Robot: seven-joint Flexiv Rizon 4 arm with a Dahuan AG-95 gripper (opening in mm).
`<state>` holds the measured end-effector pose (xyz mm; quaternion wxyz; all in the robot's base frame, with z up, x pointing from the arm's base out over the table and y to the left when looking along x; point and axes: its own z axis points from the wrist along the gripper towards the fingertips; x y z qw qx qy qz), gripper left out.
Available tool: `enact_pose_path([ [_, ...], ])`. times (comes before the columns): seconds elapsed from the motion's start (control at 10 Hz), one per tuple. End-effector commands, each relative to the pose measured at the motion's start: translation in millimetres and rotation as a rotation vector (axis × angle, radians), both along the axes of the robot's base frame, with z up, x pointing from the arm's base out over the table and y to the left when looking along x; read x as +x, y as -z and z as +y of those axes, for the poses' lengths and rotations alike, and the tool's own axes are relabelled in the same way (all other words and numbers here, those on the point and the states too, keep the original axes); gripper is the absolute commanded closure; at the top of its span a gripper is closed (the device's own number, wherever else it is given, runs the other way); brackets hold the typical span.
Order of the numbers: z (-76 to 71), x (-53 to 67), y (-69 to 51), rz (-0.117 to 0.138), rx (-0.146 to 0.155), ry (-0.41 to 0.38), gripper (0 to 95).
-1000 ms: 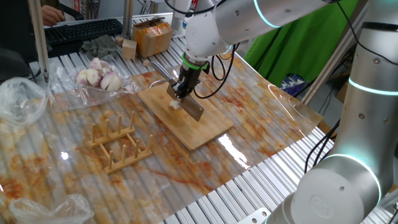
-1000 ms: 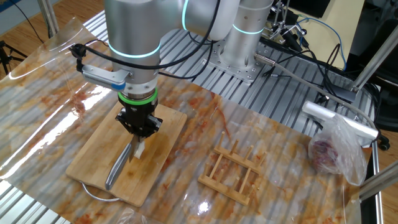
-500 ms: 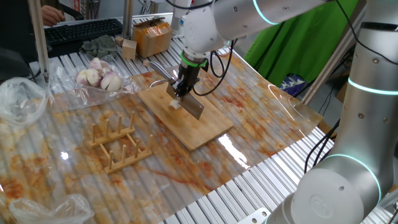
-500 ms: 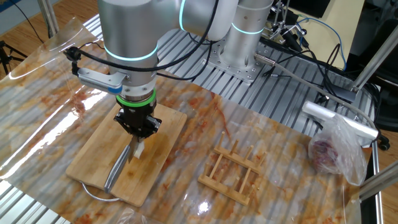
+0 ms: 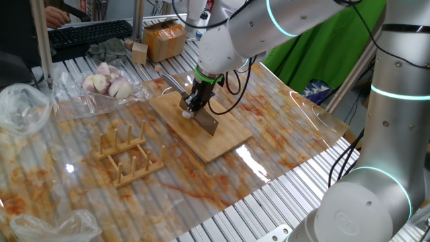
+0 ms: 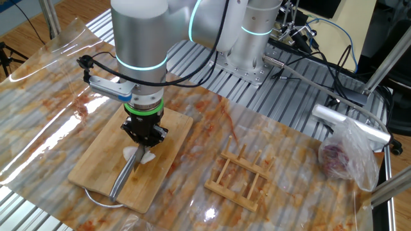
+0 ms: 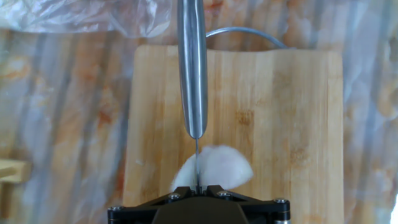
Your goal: Chop the onions
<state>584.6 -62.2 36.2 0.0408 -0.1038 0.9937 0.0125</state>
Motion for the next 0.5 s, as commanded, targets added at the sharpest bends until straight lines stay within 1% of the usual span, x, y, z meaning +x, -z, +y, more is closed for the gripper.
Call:
enact_pose_path([
  [0.1, -0.6, -0.2, -0.7, -0.005, -0.002, 0.003, 95.0],
  [0.2, -0.9, -0.6, 1.2, -0.008, -0.002, 0.006, 95.0],
  [0.3, -0.7, -0.5, 0.5, -0.002, -0.001, 0.009, 95.0],
  [0.4, -0.2, 0.2, -3.1, 0.008, 0.002, 0.013, 95.0],
  [0.5, -0.2, -0.3, -2.8, 0.006, 0.004, 0.024, 95.0],
])
